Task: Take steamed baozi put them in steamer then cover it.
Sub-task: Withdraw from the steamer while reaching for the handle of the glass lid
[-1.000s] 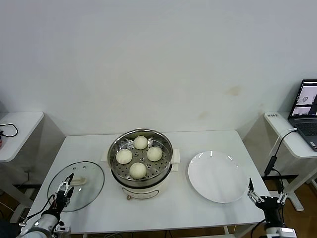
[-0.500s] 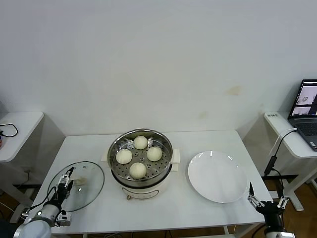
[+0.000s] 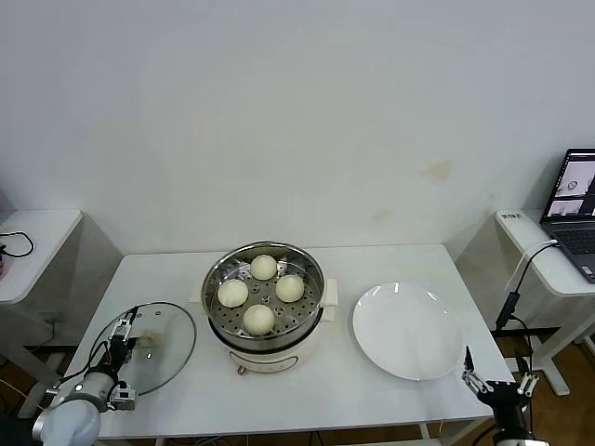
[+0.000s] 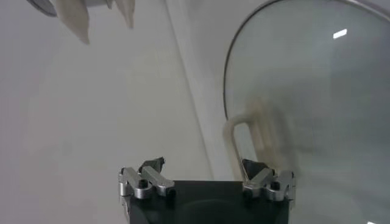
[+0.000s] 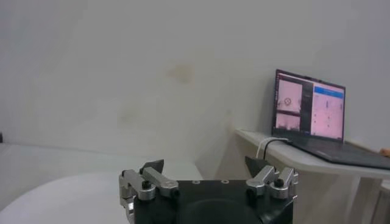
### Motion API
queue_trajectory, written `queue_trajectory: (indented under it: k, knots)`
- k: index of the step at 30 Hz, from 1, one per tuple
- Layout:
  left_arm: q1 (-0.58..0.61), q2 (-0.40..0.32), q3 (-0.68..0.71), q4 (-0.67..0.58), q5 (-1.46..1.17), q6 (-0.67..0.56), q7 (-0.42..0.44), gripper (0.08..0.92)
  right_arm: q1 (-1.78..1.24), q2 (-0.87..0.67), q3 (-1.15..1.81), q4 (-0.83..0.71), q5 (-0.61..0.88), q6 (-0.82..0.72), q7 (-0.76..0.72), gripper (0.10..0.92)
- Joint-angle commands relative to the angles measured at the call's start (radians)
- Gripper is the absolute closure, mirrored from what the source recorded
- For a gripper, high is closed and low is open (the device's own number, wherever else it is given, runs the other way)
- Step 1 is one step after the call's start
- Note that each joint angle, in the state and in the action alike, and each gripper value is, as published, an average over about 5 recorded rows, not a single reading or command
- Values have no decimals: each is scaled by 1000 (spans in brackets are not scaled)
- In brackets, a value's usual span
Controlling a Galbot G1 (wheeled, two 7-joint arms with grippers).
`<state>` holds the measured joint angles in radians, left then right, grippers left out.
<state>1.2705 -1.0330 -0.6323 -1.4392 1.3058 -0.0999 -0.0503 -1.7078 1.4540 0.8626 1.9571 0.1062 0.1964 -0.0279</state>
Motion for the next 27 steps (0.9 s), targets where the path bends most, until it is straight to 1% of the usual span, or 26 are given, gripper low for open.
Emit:
queue_trajectory:
  k: [1,12,15,18,27]
  knots:
    - [-39,-2,6,45,-7,0,-1,177,-7,5,-3,3,-7,4,1,203]
    - [-50,-14,8,65,-32,-8,-14,177,-19,19,-21,8,-27,15,4,203]
    - [-49,-14,9,66,-36,-8,-13,199,-20,18,-22,9,-28,15,4,202]
    - [-48,-15,9,72,-37,-10,-12,268,-20,19,-24,8,-29,15,4,203]
    - [-60,-25,10,121,-36,-20,-27,528,-15,21,-34,6,-31,12,3,203]
